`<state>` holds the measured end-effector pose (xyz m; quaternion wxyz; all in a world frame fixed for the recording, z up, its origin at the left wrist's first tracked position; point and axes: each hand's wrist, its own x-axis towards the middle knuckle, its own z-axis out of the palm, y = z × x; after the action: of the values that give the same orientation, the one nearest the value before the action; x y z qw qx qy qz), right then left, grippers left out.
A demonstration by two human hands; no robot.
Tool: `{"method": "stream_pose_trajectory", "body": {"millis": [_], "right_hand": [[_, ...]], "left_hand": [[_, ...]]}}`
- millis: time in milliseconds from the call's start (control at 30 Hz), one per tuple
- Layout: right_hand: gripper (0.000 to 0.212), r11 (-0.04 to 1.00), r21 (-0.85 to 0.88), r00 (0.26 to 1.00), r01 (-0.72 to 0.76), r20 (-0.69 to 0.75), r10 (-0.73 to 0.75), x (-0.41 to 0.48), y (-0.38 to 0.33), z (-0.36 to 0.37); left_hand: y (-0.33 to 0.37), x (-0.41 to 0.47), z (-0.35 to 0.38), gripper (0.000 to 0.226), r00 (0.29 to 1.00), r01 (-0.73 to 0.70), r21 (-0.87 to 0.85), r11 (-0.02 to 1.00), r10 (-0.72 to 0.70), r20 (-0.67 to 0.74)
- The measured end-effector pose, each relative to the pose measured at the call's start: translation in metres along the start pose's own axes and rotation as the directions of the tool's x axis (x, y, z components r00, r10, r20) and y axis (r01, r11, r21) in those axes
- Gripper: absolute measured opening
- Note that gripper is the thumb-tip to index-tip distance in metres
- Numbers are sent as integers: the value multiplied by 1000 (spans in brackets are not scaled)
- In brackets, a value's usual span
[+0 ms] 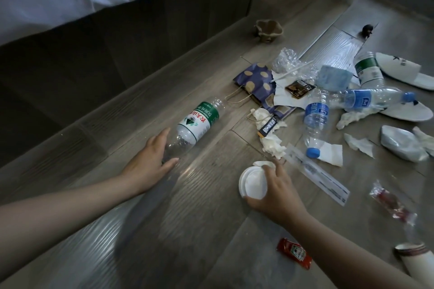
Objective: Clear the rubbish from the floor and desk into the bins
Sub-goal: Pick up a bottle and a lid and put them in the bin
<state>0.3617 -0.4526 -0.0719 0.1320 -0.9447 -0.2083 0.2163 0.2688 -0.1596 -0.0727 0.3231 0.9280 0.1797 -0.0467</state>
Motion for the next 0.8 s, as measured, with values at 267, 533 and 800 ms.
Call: {"method": "stream_pose_trajectory", "body": {"millis": [267, 533, 800], "right_hand": [[96, 987, -159, 999, 13, 46, -6, 16, 15, -9], [99, 989, -149, 978, 12, 210, 20, 41, 19, -37], [99, 989, -144, 991, 37, 133, -17, 39, 17, -31]], "left_hand": [[0, 1, -6, 81, 1000, 8, 16, 1000, -8, -15], [0, 1, -5, 81, 1000, 0, -1, 1000, 0, -29], [7, 2, -4, 80, 1000, 8, -2, 1000, -8, -18]]}}
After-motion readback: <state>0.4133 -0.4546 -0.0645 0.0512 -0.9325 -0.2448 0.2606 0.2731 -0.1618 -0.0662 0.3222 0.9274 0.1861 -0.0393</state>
